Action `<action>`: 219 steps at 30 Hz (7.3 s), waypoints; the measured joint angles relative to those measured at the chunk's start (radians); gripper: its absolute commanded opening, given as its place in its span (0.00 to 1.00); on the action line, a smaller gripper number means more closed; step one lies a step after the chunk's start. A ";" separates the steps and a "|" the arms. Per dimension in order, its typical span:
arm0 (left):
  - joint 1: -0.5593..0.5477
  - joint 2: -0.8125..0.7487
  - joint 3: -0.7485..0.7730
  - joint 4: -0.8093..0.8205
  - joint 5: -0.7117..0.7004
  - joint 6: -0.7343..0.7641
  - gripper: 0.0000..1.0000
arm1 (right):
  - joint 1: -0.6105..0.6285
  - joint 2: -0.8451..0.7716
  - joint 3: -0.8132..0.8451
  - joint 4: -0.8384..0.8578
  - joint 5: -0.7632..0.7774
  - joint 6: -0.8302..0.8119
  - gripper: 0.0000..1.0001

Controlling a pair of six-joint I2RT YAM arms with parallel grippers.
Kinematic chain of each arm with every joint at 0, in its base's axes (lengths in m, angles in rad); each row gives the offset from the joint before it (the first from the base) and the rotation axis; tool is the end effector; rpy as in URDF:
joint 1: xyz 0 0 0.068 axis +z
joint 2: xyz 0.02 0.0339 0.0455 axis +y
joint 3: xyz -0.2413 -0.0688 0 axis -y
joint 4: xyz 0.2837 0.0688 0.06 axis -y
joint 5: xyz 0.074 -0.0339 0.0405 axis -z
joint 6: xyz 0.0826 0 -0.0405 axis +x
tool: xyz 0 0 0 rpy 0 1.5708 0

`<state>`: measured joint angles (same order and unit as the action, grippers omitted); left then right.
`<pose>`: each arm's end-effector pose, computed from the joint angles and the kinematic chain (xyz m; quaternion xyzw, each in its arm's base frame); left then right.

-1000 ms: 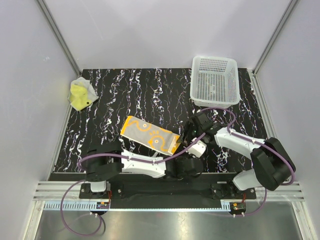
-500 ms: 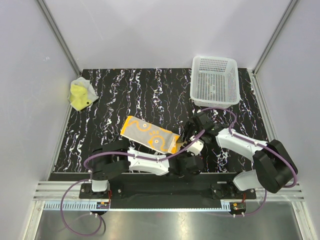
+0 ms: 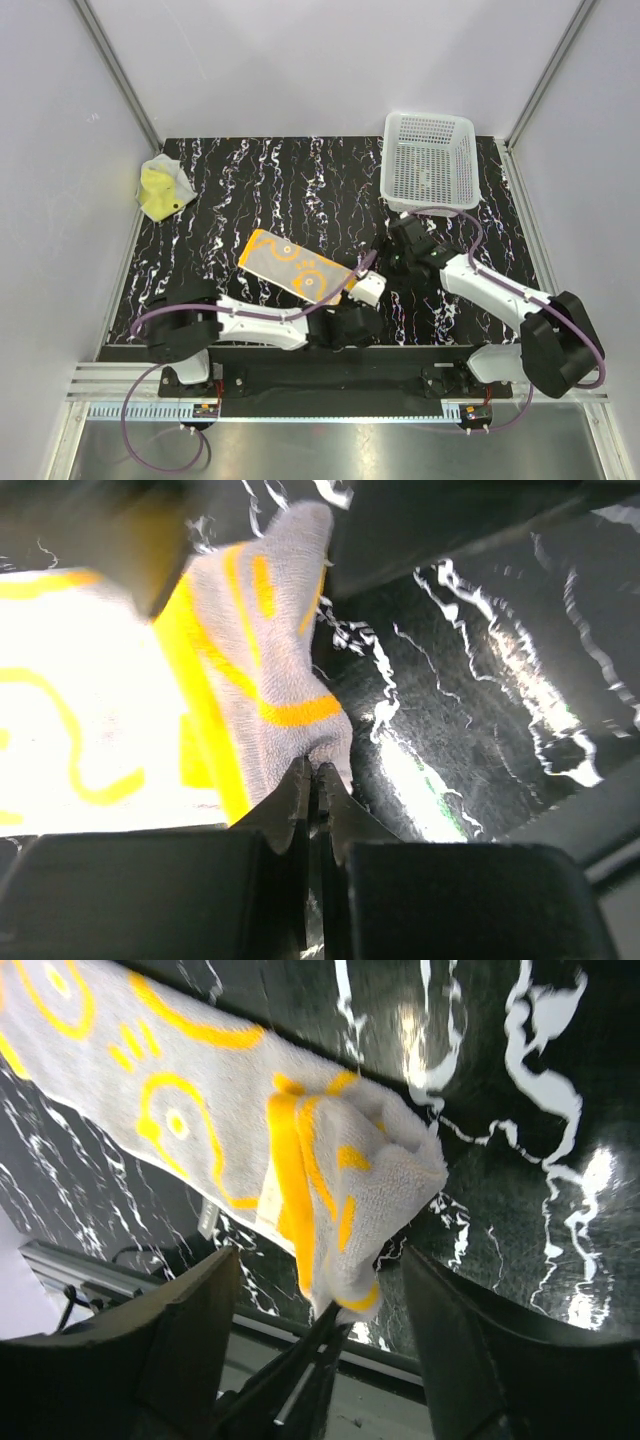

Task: Roll the towels
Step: Roll the towel

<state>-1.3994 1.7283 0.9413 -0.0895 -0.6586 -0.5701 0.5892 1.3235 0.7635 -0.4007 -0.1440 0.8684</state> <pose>0.1163 -0.3754 0.0862 0.2578 0.8587 -0.1000 0.4314 0.2615 0.1890 0.1199 0.1110 0.9451 0.2507 0.1778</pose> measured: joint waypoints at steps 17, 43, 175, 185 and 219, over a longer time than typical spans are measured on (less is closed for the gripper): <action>0.172 -0.301 -0.344 0.307 0.301 -0.144 0.00 | -0.147 -0.076 0.102 -0.103 0.030 -0.073 0.85; 0.526 -0.339 -0.629 0.629 0.633 -0.579 0.00 | -0.152 -0.091 -0.228 0.323 -0.242 0.089 0.77; 0.728 -0.034 -0.787 1.313 1.053 -0.584 0.00 | -0.040 0.147 -0.210 0.541 -0.267 0.141 0.95; 0.787 0.005 -0.809 1.364 1.083 -0.647 0.00 | 0.017 0.324 -0.161 0.728 -0.262 0.182 0.65; 0.179 -0.426 -0.311 0.165 0.324 -0.009 0.52 | 0.034 0.286 -0.063 0.405 -0.186 0.150 0.22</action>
<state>-1.2201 1.3018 0.6308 0.0753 -0.3344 -0.5793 0.6228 1.6100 0.7010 0.0040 -0.3298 1.0180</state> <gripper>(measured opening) 0.519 0.227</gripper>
